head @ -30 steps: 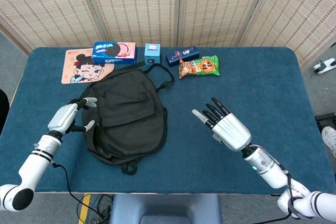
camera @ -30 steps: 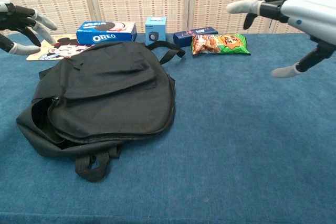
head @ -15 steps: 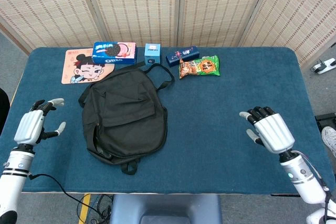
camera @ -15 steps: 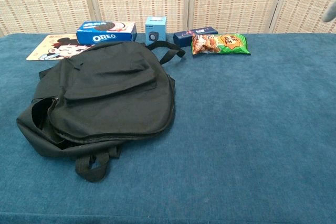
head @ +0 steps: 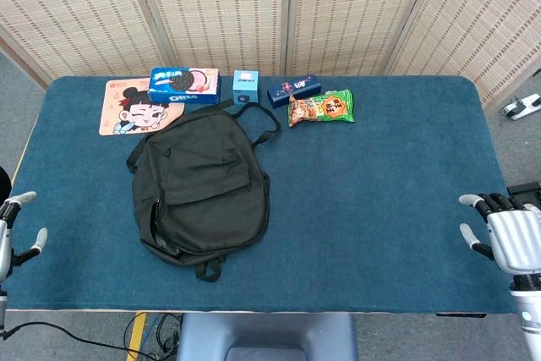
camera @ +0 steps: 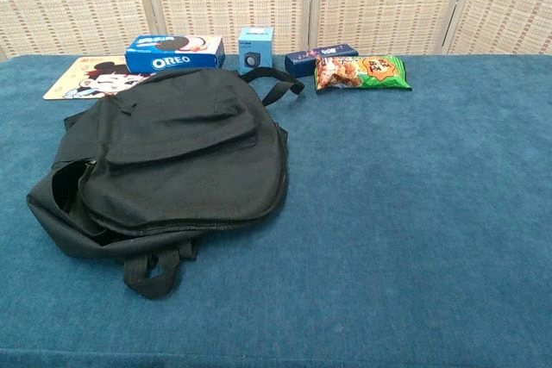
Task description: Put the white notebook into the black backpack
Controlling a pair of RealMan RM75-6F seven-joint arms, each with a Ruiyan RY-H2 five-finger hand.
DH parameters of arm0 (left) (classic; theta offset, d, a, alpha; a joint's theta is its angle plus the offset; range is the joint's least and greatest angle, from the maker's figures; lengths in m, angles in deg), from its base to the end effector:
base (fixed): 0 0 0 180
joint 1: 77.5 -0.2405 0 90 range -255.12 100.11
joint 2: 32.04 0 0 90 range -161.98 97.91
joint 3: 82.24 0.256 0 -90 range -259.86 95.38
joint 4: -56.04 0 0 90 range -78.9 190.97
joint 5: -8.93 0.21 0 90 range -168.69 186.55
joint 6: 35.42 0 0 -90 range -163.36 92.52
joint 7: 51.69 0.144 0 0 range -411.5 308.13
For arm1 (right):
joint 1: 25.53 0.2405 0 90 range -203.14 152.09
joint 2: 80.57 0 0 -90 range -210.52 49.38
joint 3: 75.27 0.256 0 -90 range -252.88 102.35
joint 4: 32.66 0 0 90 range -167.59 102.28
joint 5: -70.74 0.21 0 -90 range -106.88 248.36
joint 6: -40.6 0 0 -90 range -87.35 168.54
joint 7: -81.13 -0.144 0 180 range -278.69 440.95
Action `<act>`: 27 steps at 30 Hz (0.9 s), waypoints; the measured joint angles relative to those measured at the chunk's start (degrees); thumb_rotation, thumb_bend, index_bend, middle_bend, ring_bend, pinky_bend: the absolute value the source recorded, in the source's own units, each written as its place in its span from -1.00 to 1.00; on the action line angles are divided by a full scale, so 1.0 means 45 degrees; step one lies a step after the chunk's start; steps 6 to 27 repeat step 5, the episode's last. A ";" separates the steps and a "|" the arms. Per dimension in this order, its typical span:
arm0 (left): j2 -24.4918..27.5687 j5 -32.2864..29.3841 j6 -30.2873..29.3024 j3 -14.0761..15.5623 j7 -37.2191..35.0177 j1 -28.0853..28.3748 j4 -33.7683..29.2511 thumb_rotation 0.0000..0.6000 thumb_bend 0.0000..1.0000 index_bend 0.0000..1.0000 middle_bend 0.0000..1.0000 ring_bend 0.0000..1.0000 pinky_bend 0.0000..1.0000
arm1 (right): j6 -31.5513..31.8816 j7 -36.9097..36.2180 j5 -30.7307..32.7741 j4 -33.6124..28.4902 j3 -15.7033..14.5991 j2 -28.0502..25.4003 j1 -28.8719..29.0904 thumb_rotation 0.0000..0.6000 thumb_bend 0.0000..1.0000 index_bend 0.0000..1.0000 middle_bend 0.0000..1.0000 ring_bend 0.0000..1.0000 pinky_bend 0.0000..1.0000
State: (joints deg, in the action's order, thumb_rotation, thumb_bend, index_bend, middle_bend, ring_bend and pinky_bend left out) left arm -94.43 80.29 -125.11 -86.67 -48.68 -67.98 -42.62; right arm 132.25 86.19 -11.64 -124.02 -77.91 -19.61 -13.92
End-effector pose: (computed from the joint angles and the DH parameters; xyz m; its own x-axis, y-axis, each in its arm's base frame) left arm -0.3038 0.2057 0.1846 0.3549 -0.1153 0.9278 0.9285 0.1596 -0.3354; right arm -0.3057 -0.1986 0.1858 0.5379 0.0807 0.8391 -0.8396 -0.0383 0.5419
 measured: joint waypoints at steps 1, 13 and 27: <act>-0.0011 0.0089 -0.0175 0.0064 0.0080 -0.0151 -0.0069 1.00 -0.28 -0.42 -0.49 -0.42 -0.82 | 0.0065 -0.0060 0.0040 -0.0009 0.0004 -0.0023 -0.0145 1.00 -0.42 -0.28 -0.15 -0.31 -0.18; -0.0086 0.0475 -0.0799 0.0309 0.0369 -0.0734 -0.0329 1.00 -0.28 -0.41 -0.49 -0.42 -0.82 | 0.0246 -0.0253 0.0191 -0.0043 0.0030 -0.0118 -0.0689 1.00 -0.41 -0.28 -0.15 -0.31 -0.18; -0.0086 0.0475 -0.0799 0.0309 0.0369 -0.0734 -0.0329 1.00 -0.28 -0.41 -0.49 -0.42 -0.82 | 0.0246 -0.0253 0.0191 -0.0043 0.0030 -0.0118 -0.0689 1.00 -0.41 -0.28 -0.15 -0.31 -0.18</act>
